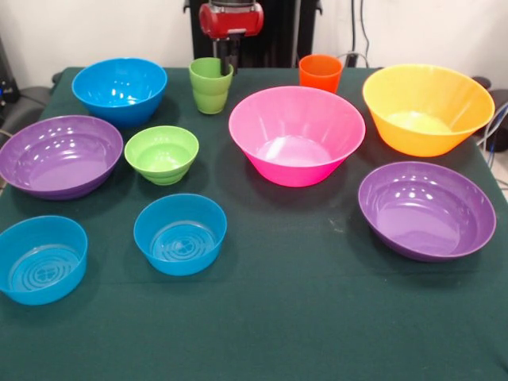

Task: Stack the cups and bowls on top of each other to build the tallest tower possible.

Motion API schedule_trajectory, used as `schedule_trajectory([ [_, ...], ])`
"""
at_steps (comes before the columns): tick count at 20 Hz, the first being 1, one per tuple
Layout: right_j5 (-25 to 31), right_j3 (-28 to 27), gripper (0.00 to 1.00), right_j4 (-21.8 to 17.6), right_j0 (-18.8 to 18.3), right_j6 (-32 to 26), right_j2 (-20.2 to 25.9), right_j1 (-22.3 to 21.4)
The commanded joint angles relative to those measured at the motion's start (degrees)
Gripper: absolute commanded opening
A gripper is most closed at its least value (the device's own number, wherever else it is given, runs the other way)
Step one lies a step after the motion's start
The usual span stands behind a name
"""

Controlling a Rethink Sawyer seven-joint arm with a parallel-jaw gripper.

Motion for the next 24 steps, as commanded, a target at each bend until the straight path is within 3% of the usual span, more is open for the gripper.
schedule_trajectory([
  [1, 0.4, -5.1, 0.0, 3.8, 1.9, 8.5, 4.6, 1.3],
  [5, 2.8, -4.6, 0.0, 3.6, 1.8, 8.8, 5.7, -0.9],
  [8, 11.5, -1.7, 0.0, 2.0, -1.1, 9.5, 11.3, -8.7],
  [11, 21.3, 2.8, 0.0, 2.9, -6.4, 8.5, 19.7, -18.1],
  [17, 35.9, 9.3, 0.0, 11.8, -15.0, 1.8, 33.2, -32.7],
  [22, 44.4, 8.7, 0.0, 18.3, -17.0, -3.1, 37.8, -38.1],
  [24, 48.5, 7.4, 0.0, 20.3, -16.0, -4.5, 37.6, -40.0],
])
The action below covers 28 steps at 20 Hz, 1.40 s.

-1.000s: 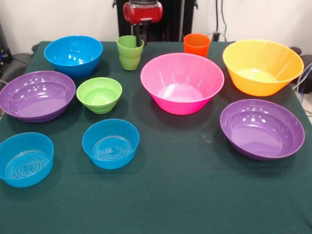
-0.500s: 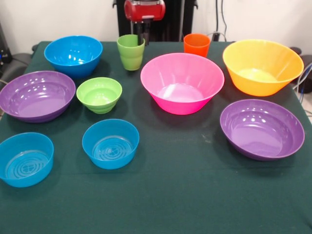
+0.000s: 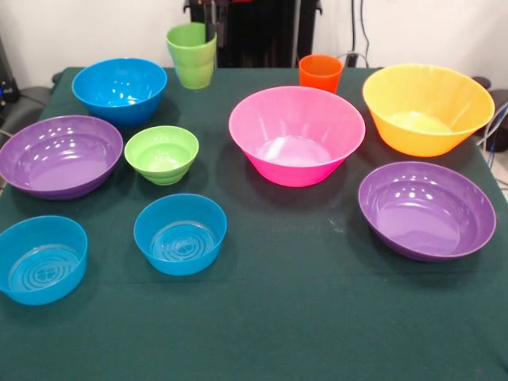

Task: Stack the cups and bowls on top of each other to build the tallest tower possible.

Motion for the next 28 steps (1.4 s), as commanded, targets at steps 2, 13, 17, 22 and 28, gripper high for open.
schedule_trajectory([
  [2, 18.4, -0.3, 0.0, 9.6, 1.3, -5.7, 13.7, -12.2],
  [13, 26.4, -12.4, 0.0, 14.6, 9.0, 2.5, 14.5, -8.1],
  [17, 27.8, -17.6, 0.0, 14.5, 12.1, 4.2, 13.1, -5.2],
  [22, 29.3, -23.6, 0.0, 14.1, 14.5, 4.2, 11.7, -1.3],
  [28, 30.5, -31.3, 0.0, 12.9, 16.8, 3.8, 10.2, 5.6],
])
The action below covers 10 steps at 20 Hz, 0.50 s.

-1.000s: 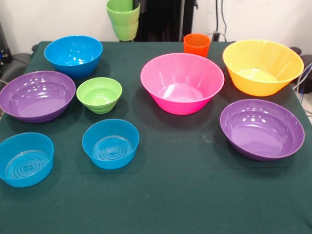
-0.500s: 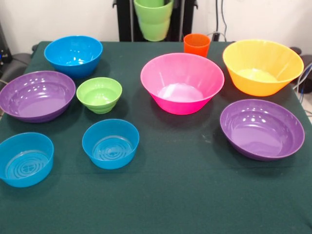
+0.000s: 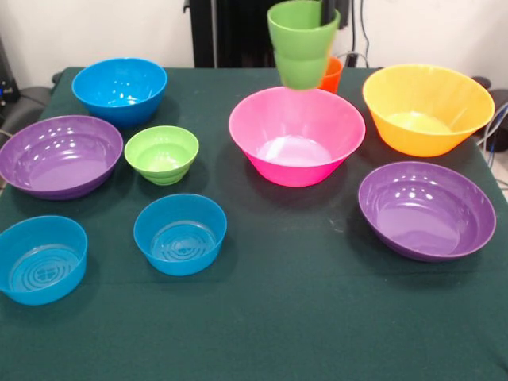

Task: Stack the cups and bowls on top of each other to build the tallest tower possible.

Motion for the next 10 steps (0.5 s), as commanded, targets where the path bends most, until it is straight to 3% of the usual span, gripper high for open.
schedule_trajectory([
  [1, 7.7, -12.2, 0.0, -1.1, 2.8, 3.6, 0.4, 11.3],
  [10, 7.6, -22.6, 0.0, -2.3, 4.3, 3.0, -1.5, 21.2],
])
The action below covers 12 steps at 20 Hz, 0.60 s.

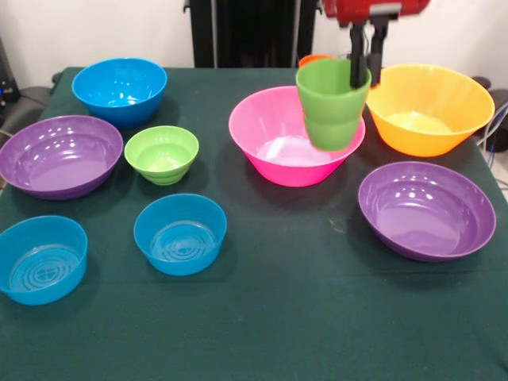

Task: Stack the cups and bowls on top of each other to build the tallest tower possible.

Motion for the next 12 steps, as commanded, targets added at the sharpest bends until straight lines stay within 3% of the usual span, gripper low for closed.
schedule_trajectory([
  [1, 5.5, -11.1, 0.0, -2.4, 1.6, 3.0, -1.4, 11.2],
  [5, 3.2, -14.3, 0.0, -2.7, 1.2, 2.4, -1.5, 15.1],
  [12, 7.3, -17.6, 0.0, -1.8, -0.3, -1.4, -0.1, 18.0],
])
